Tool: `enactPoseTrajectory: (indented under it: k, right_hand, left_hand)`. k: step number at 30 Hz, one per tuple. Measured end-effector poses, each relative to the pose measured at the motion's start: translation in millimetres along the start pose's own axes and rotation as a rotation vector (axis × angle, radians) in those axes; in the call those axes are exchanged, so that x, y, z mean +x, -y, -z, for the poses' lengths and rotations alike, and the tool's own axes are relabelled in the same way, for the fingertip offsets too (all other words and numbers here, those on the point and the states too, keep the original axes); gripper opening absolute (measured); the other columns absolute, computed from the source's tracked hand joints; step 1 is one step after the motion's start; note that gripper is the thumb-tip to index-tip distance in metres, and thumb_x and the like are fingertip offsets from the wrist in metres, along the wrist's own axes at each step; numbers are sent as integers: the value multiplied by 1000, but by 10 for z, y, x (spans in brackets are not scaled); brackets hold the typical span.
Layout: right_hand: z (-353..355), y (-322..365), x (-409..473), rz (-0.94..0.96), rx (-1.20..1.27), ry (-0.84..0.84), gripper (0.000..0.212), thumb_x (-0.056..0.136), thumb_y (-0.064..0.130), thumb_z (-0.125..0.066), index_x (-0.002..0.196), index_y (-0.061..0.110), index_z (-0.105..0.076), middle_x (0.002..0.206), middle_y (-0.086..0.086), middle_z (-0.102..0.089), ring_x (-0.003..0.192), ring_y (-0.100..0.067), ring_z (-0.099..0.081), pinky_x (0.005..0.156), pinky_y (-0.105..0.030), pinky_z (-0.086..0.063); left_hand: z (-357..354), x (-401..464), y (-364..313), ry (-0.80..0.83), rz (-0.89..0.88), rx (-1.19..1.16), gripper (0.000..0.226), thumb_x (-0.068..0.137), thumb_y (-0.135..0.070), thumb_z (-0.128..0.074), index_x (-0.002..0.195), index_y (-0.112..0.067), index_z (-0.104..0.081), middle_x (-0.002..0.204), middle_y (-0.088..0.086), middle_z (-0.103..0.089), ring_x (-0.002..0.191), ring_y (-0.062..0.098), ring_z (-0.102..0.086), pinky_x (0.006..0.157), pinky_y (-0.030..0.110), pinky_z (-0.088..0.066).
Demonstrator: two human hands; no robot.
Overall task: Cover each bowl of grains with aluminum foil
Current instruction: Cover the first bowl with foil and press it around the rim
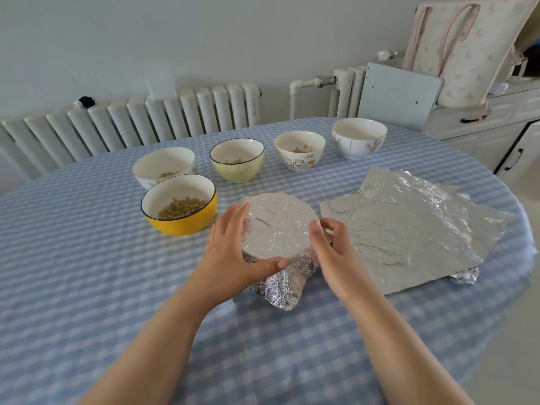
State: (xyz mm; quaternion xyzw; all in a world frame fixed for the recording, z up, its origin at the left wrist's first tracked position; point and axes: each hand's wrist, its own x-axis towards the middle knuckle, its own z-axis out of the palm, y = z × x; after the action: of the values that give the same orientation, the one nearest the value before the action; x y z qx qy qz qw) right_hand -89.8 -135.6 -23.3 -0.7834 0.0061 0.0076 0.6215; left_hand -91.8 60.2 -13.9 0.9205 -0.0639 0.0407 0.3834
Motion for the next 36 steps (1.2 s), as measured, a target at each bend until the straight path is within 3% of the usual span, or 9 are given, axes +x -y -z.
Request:
enactPoseTrajectory:
  k: [5, 9, 13, 16, 22, 26, 29, 33, 36]
  right_hand:
    - [-60, -75, -64, 41, -68, -50, 42, 94, 55, -39, 123, 25, -41, 98, 18, -56, 90, 7, -54, 70, -15, -38]
    - [-106, -94, -67, 59, -25, -76, 42, 91, 59, -36, 109, 22, -45, 88, 17, -50, 78, 2, -50, 68, -20, -35]
    - [-98, -85, -54, 31, -22, -76, 37, 95, 53, -40, 115, 22, -46, 86, 15, -54, 71, 8, -52, 65, -18, -37]
    - [-87, -80, -45, 31, -16, -79, 36, 97, 47, -44, 123, 23, -45, 92, 15, -59, 81, 5, -56, 66, -18, -39]
    - [-77, -79, -63, 28, 12, -69, 43, 94, 54, -46, 129, 29, -40, 93, 14, -61, 70, 9, -57, 63, -18, -40]
    - [-45, -65, -47, 10, 121, -41, 36, 95, 41, -54, 128, 33, -41, 94, 17, -60, 69, 12, -59, 60, -10, -43]
    - [-54, -41, 9, 20, 248, -100, 34, 93, 33, -60, 125, 29, -50, 103, 17, -61, 71, 5, -63, 62, -17, -48]
    - [-135, -51, 6, 33, 382, -143, 22, 95, 30, -56, 113, 16, -54, 58, 9, -55, 50, -4, -47, 49, -19, -38]
    - [-171, -76, -19, 2, 468, -172, 19, 93, 33, -57, 103, 17, -56, 54, 11, -54, 52, -4, -46, 51, -18, -39]
  left_hand:
    - [10, 5, 20, 22, -17, -43, 134, 45, -95, -57, 153, -32, -10, 156, -20, -6, 142, 1, -16, 116, 38, -30]
    - [96, 22, 7, 34, -52, -105, 122, 55, -101, -29, 153, -28, -17, 153, -14, -19, 128, -23, -19, 100, 3, -25]
    - [268, 157, -132, -80, -50, 157, 110, 67, -94, -4, 153, -29, -20, 162, -4, -10, 148, 14, -8, 119, 38, -10]
    - [314, 308, -357, 11, -213, 454, 91, 77, -83, -3, 154, -35, -9, 162, -11, 7, 149, 12, 10, 118, 42, -1]
    - [109, 550, -460, 342, -319, 590, 78, 76, -82, -13, 148, -53, -6, 162, -15, 8, 149, 23, 14, 118, 52, 6]
    - [50, 555, -394, 369, -308, 601, 85, 69, -89, -5, 147, -56, -5, 162, -16, 5, 149, 21, 14, 118, 54, 7]
    - [34, 555, -376, 371, -312, 588, 86, 68, -90, -8, 147, -56, -3, 162, -15, 8, 148, 14, 17, 118, 55, 8]
    - [33, 557, -367, 372, -319, 603, 90, 66, -93, -12, 147, -55, -1, 162, -14, 10, 147, 9, 18, 118, 55, 7]
    - [37, 560, -371, 380, -317, 605, 92, 64, -94, -16, 147, -56, 0, 161, -14, 11, 147, 8, 17, 118, 54, 5]
